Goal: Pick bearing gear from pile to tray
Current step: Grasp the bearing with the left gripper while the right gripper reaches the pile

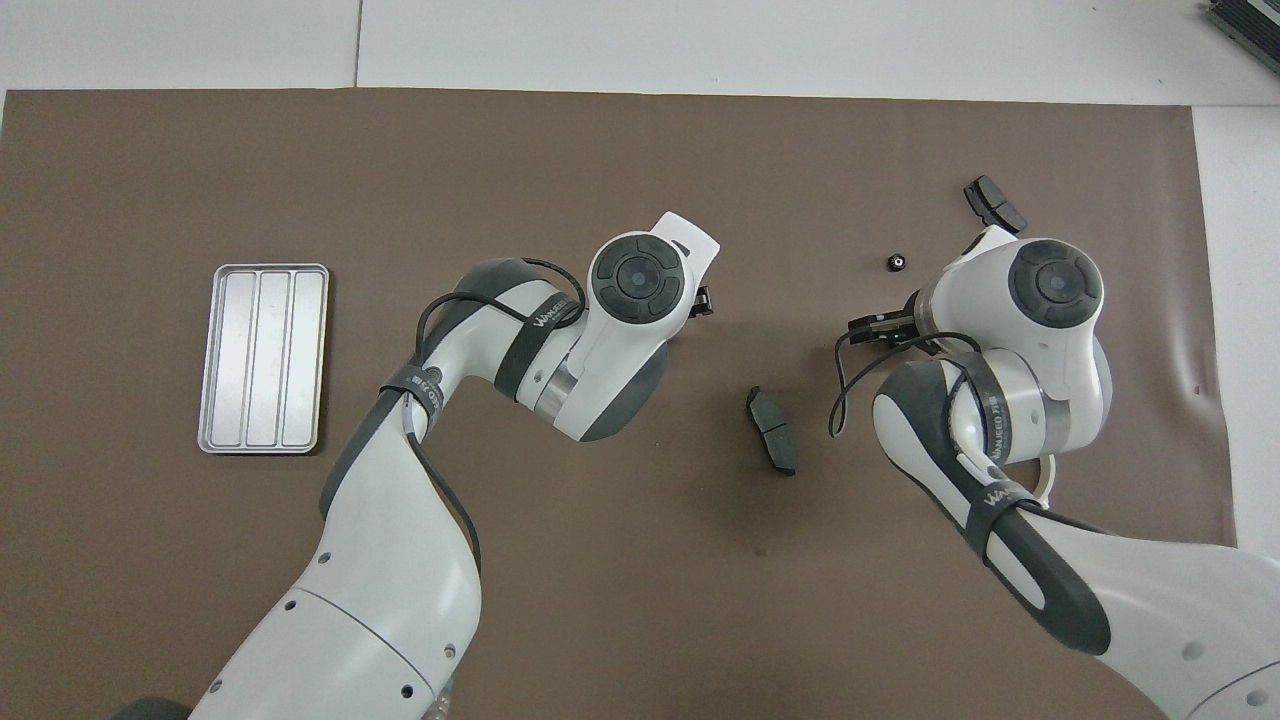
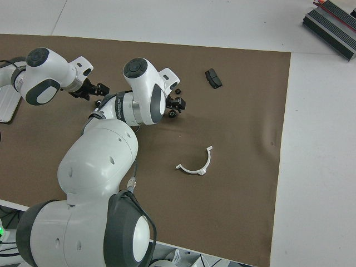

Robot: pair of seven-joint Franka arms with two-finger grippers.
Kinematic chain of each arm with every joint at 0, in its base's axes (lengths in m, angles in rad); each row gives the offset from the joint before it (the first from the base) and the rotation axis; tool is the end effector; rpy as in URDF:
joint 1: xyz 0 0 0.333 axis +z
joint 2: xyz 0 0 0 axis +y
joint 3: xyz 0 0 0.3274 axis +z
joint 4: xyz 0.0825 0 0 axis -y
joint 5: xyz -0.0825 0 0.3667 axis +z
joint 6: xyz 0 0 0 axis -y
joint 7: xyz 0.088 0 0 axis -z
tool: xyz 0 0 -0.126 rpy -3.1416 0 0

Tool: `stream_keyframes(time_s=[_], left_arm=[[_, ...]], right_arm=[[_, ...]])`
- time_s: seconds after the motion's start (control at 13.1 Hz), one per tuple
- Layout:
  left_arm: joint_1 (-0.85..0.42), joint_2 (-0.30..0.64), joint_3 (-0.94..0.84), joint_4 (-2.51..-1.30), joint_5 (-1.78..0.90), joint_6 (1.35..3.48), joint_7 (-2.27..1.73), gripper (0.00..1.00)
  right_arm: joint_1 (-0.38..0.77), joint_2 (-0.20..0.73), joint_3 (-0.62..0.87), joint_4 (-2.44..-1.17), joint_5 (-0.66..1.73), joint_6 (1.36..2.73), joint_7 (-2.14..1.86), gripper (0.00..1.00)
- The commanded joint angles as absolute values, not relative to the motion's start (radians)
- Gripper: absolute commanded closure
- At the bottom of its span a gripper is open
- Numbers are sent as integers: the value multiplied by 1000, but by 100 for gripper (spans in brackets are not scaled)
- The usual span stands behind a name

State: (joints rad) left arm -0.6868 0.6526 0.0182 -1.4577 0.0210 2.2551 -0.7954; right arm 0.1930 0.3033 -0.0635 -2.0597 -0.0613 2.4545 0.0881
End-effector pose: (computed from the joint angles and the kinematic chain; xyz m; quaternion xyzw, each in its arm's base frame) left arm 0.5692 -0.4517 0.3135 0.9958 0.0549 0.0632 0.0380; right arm 0.5870 0.0768 0.3006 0.9975 0.0453 0.0488 0.0248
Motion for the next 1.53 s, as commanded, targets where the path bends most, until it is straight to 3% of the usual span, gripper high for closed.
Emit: stream_keyframes(time_s=[0.0,0.15,0.23,0.38,0.46,0.61,0.69,1.22,1.45], left_arm=[[-698,624,29,-1512,44,2284,-796,0],[-699,623,28,-1535,46,2295,-787,0],[-699,623,28,-1542,46,2302,-787,0],[-703,623,28,-1546,46,2304,-787,9],[-706,623,28,-1546,46,2306,-784,13],[-706,623,26,-1546,46,2303,-784,32],[-706,623,28,-1546,46,2303,-784,41],[-701,621,26,-1542,46,2284,-749,98],[-651,609,28,-1493,38,2214,-721,100]], right_arm=[[173,284,-52,-2123,-41,2520,55,0],[173,284,-52,-2125,-41,2520,57,3],[173,284,-52,-2125,-41,2520,57,17],[172,284,-52,-2125,-41,2519,61,61],[172,284,-52,-2123,-41,2519,66,76],[172,282,-52,-2123,-41,2519,69,96],[172,281,-52,-2122,-40,2517,71,100],[241,262,-51,-2073,4,2507,126,100],[287,273,-52,-2037,41,2502,149,100]])
